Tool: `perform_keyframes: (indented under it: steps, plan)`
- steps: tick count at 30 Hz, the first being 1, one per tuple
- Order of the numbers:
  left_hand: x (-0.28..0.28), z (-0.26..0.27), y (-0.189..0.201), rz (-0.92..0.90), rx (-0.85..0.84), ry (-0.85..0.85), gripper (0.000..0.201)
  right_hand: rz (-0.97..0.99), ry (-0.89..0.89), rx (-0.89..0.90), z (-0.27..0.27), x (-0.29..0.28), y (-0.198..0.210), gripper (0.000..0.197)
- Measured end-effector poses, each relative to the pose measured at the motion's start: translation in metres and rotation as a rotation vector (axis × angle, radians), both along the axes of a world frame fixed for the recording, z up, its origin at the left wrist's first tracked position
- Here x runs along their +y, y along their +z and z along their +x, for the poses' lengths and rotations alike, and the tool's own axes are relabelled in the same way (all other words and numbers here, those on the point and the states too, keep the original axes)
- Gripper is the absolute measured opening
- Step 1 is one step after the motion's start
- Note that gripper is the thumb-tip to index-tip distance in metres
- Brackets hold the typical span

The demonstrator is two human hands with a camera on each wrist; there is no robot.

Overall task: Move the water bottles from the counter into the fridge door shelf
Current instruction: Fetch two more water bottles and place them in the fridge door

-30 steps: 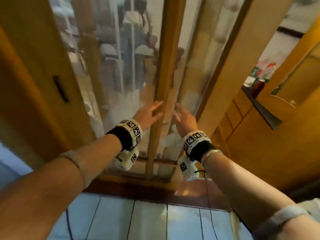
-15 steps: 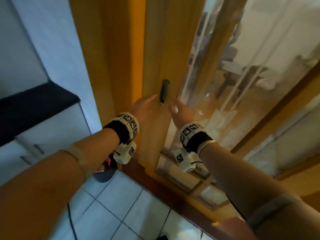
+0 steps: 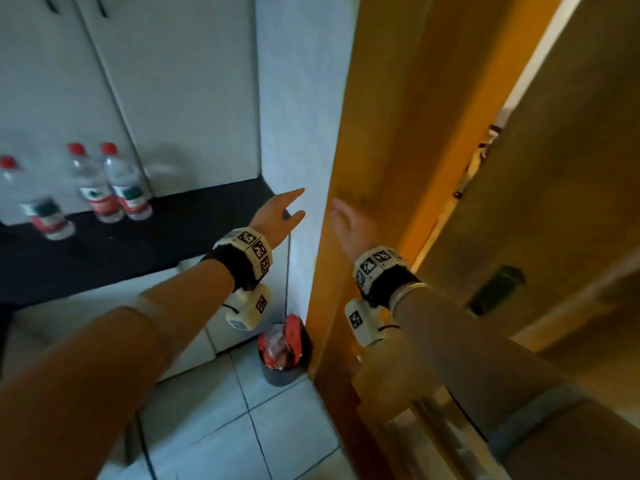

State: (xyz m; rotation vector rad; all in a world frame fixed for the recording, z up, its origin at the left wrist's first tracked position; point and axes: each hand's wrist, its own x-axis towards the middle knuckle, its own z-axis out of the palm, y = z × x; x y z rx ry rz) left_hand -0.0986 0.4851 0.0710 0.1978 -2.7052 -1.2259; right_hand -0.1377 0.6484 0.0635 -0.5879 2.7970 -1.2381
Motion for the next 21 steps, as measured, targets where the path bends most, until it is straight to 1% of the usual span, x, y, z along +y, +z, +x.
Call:
perform_keyframes:
  steps: [3,6,10,16,21]
  plan:
    - [-0.043,-0.008,0.000,-0.030,0.012,0.095,0.051,0.023,0.077,0.016,-0.026,-0.047,0.002,0.040]
    - [-0.090,-0.009,-0.002,-0.059,0.017,0.188,0.051,-0.071,0.188,-0.035,-0.038,-0.096,0.002,0.038]
    - [-0.158,-0.008,-0.007,-0.100,0.015,0.283,0.052,-0.136,0.292,0.004,-0.049,-0.172,-0.004,0.035]
    - [-0.274,-0.010,-0.023,-0.092,0.016,0.366,0.055,-0.147,0.354,0.010,-0.064,-0.292,-0.022,0.033]
    - [-0.367,-0.016,-0.034,-0.084,0.027,0.394,0.060,-0.140,0.347,0.006,-0.074,-0.385,-0.037,0.032]
